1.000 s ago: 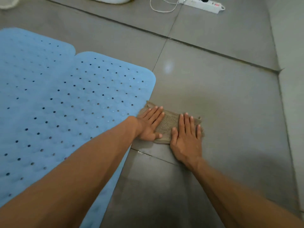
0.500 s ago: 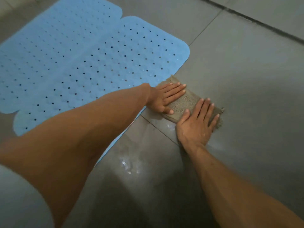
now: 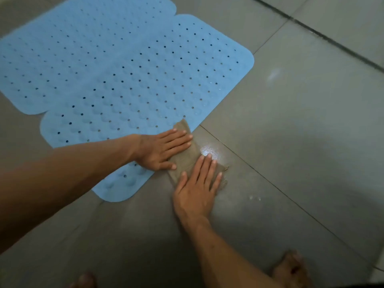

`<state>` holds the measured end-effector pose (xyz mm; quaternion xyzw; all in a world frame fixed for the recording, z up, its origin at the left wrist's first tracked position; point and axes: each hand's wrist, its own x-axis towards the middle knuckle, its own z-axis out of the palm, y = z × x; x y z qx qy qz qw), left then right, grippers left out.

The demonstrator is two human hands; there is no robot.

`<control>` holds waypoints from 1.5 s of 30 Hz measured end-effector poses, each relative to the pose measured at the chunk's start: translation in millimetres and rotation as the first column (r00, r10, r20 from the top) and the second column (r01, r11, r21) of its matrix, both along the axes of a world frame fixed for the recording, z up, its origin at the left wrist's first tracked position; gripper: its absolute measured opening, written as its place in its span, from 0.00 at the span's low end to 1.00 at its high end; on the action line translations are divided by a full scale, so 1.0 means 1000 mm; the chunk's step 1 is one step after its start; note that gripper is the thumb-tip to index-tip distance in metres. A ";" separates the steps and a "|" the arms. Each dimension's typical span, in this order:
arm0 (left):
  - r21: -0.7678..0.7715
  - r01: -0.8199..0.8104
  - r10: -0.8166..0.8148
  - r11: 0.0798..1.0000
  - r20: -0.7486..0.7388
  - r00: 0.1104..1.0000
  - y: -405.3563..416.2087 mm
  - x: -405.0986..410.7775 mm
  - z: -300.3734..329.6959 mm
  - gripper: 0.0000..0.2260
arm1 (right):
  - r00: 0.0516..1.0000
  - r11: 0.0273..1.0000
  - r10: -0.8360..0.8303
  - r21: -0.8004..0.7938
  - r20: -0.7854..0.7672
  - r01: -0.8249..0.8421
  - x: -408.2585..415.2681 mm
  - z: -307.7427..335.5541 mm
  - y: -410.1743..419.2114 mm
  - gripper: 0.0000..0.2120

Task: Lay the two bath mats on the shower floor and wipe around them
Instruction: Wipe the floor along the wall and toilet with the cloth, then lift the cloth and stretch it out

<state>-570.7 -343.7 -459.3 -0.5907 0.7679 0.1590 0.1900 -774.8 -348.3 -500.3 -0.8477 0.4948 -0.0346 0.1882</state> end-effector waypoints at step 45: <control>0.100 -0.922 0.840 0.373 -0.459 0.290 -0.157 0.038 0.460 0.04 | 0.807 0.764 0.588 0.286 0.058 -0.578 0.111 0.509 -0.321 0.11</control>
